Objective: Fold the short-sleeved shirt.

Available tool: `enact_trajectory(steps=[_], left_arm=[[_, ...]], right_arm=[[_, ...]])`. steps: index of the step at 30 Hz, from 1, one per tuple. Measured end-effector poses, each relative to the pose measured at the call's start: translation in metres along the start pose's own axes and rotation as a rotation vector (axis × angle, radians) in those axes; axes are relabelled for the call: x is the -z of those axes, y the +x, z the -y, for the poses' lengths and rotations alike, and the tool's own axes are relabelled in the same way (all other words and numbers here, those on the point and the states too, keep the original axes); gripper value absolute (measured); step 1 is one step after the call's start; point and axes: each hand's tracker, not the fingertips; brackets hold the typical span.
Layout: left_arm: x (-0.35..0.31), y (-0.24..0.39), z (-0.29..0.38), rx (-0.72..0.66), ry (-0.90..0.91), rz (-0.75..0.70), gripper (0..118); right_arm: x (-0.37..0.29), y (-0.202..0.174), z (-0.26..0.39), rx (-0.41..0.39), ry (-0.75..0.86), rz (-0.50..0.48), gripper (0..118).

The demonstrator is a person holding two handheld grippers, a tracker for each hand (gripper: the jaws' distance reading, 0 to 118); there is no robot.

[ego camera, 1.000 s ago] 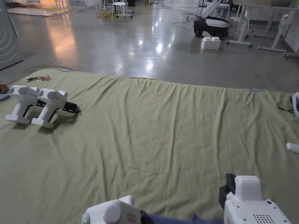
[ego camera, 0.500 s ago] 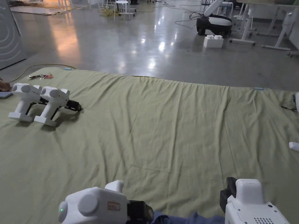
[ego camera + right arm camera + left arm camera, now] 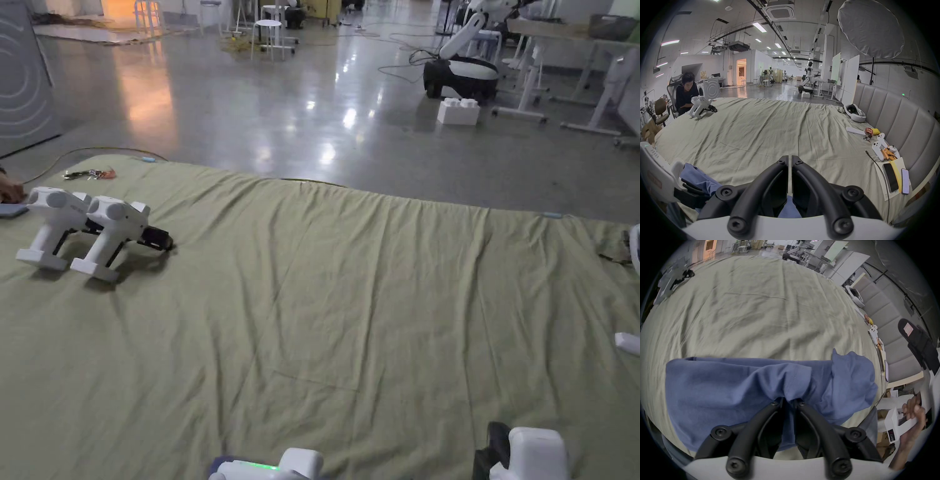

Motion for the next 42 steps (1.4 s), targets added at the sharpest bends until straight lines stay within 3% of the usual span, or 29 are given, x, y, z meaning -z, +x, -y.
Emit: enact_trajectory(steps=[10, 15, 16, 17, 18, 19, 24, 26, 33, 39, 41, 42], left_arm=[[-0.001, 0.002, 0.009, -0.004, 0.043, 0.094, 17], [-0.034, -0.027, 0.01, -0.035, 0.05, 0.22, 20], [-0.043, -0.038, 0.01, -0.031, 0.067, 0.225, 28], [-0.054, -0.05, 0.01, -0.029, 0.095, 0.227, 45], [-0.065, -0.064, 0.01, -0.045, 0.116, 0.217, 72], [-0.076, -0.081, 0.01, -0.074, 0.146, 0.212, 79], [-0.108, -0.157, 0.009, -0.177, 0.225, 0.167, 79], [-0.107, -0.182, 0.012, -0.209, 0.215, 0.212, 79], [-0.056, -0.239, 0.024, -0.291, 0.117, 0.337, 79], [-0.041, -0.228, 0.033, -0.368, 0.151, 0.615, 79], [-0.033, -0.215, 0.034, -0.341, 0.128, 0.582, 73], [-0.03, -0.209, 0.036, -0.323, 0.138, 0.578, 61]], right_arm=[[0.002, -0.002, 0.003, -0.003, -0.014, -0.014, 6], [0.002, -0.002, 0.002, 0.009, -0.006, -0.021, 6], [0.002, -0.001, 0.001, 0.012, -0.003, -0.021, 6], [0.001, 0.001, -0.001, 0.018, 0.006, -0.02, 6], [0.0, 0.003, -0.003, 0.024, 0.015, -0.017, 6], [0.001, 0.004, -0.004, 0.029, 0.018, -0.015, 6], [0.0, 0.01, -0.012, 0.048, 0.036, -0.011, 6], [0.0, 0.01, -0.013, 0.048, 0.039, -0.008, 6], [0.0, 0.009, -0.014, 0.048, 0.037, -0.013, 6], [-0.001, 0.006, -0.012, 0.039, 0.035, -0.012, 6], [-0.001, 0.006, -0.012, 0.043, 0.031, -0.014, 6], [-0.001, 0.006, -0.011, 0.046, 0.029, -0.015, 6]])
